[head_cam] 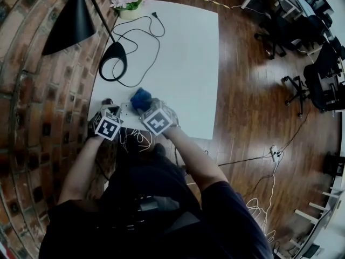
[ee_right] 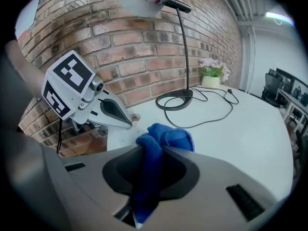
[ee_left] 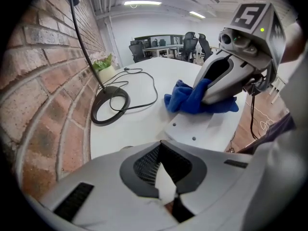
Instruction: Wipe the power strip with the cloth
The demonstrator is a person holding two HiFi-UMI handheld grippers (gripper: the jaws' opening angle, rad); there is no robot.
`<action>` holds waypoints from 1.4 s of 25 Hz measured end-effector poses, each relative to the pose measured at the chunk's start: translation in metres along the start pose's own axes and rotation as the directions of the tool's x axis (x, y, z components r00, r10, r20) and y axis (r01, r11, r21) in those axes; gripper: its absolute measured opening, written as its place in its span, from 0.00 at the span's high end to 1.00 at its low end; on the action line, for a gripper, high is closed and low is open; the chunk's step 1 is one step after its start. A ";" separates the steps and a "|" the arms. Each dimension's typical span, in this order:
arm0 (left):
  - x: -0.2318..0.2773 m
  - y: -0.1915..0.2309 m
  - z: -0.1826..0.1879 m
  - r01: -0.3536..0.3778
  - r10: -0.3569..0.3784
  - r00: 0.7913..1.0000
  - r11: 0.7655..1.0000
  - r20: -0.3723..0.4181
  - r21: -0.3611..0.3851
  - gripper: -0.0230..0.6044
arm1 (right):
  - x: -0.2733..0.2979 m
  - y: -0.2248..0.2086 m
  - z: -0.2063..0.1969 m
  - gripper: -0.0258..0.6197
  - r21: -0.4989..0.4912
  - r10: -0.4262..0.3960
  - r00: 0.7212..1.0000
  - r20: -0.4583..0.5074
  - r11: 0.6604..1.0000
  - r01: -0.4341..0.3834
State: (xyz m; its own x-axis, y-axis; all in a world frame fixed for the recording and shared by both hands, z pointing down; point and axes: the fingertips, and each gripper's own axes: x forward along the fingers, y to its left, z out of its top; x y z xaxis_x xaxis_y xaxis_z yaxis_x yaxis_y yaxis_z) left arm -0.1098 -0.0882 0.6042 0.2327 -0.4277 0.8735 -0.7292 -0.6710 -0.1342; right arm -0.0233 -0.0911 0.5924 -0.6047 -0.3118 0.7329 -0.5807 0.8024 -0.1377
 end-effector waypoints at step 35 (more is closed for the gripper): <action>0.007 0.001 -0.008 -0.041 0.041 0.999 0.999 -0.029 -0.017 0.96 | -0.046 -0.036 -0.021 0.85 0.094 -0.113 0.985 0.130 0.990 0.101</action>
State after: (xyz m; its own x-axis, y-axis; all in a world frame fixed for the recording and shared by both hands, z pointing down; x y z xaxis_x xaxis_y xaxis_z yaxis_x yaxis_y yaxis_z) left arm -0.1140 -0.0865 0.6141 0.1839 -0.4371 0.8804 -0.7491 -0.6423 -0.1623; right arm 0.0370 -0.0950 0.5772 -0.6011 -0.4636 0.6510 -0.6873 0.7155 -0.1251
